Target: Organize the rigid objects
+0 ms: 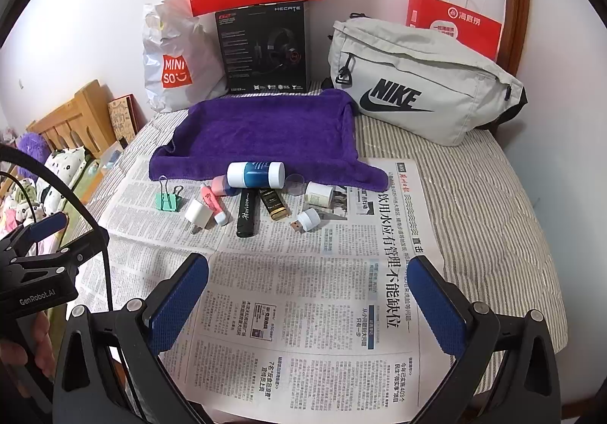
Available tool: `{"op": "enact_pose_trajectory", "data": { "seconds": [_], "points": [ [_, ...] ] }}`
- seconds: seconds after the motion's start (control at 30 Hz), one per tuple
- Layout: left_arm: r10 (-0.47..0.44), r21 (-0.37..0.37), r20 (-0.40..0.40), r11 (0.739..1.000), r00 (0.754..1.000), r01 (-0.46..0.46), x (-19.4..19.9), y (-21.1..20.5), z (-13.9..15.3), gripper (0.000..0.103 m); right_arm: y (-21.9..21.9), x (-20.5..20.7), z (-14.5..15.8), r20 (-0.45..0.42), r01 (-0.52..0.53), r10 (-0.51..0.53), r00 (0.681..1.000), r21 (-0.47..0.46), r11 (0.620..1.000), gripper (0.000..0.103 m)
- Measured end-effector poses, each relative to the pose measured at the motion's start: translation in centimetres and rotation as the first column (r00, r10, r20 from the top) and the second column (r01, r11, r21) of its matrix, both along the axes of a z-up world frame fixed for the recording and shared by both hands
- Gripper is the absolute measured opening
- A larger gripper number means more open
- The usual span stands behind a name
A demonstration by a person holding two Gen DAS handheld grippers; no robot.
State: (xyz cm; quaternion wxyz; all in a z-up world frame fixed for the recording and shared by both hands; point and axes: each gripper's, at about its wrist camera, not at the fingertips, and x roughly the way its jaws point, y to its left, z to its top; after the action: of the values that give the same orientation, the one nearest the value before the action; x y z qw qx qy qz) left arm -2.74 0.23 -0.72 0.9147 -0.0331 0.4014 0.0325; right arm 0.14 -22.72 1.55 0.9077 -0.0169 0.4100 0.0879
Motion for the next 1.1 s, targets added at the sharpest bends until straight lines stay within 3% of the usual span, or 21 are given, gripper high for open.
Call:
{"op": "enact_pose_trajectory", "data": {
  "seconds": [1.1],
  "points": [
    [-0.005,0.001,-0.003,1.0,1.0,0.005,-0.36,0.22,0.95,0.103,0.28,-0.35,0.06,-0.001,0.001,-0.001,1.0,-0.005,1.0,0.103]
  ]
}}
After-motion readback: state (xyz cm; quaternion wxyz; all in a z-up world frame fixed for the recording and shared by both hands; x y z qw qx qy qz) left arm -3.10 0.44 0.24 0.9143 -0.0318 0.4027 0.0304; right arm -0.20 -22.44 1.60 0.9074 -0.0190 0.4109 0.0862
